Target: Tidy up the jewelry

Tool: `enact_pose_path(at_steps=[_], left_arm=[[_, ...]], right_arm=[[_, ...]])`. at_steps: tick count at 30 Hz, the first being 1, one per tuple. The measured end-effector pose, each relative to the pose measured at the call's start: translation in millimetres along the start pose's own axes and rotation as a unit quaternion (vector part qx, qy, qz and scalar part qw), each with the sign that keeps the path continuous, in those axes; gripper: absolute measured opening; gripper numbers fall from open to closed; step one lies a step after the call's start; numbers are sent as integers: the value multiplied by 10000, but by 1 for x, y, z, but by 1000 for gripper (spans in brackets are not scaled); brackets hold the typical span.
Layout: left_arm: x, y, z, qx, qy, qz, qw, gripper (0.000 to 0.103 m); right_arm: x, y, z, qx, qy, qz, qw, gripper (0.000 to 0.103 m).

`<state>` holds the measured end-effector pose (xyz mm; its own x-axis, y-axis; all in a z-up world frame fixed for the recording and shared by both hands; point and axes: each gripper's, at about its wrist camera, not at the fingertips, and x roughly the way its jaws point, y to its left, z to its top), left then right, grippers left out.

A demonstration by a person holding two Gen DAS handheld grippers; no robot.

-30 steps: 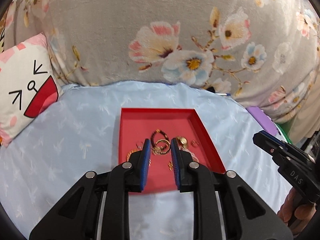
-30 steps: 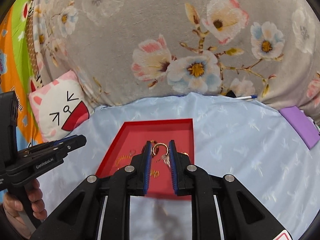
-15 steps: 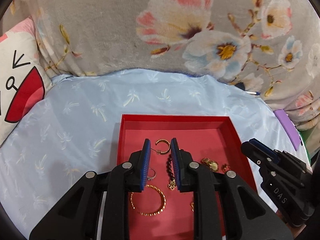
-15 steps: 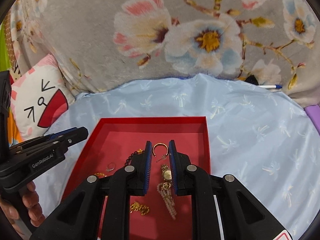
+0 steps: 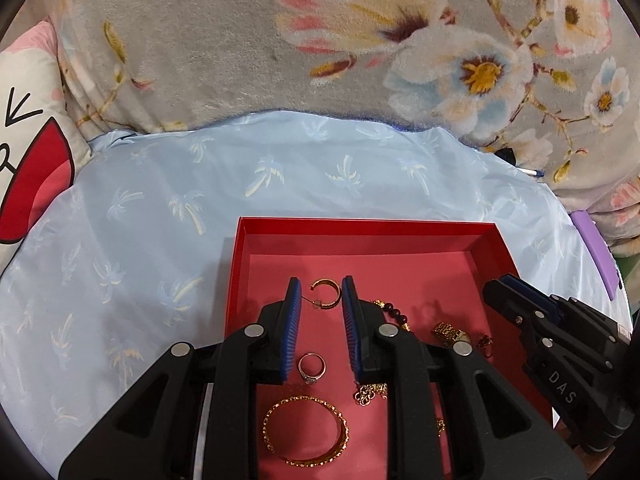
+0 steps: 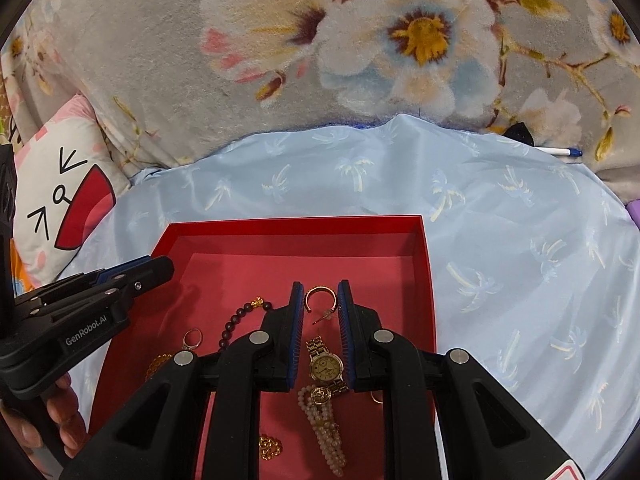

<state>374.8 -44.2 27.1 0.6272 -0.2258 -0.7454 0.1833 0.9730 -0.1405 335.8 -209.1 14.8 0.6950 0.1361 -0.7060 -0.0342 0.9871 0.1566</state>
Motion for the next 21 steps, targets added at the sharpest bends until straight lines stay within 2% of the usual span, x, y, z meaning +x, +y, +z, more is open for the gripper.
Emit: enact_pose_path(at_steps=[12,21], left_arm=[[14,0,-4,-9,142,-7,9999,20],[19,3,-4,-22,123,119,9999,23]], right_arm=[[14,5,-1,-125,172,-90,9997,16],[18,9,1,-229,186,-120,9995,16]])
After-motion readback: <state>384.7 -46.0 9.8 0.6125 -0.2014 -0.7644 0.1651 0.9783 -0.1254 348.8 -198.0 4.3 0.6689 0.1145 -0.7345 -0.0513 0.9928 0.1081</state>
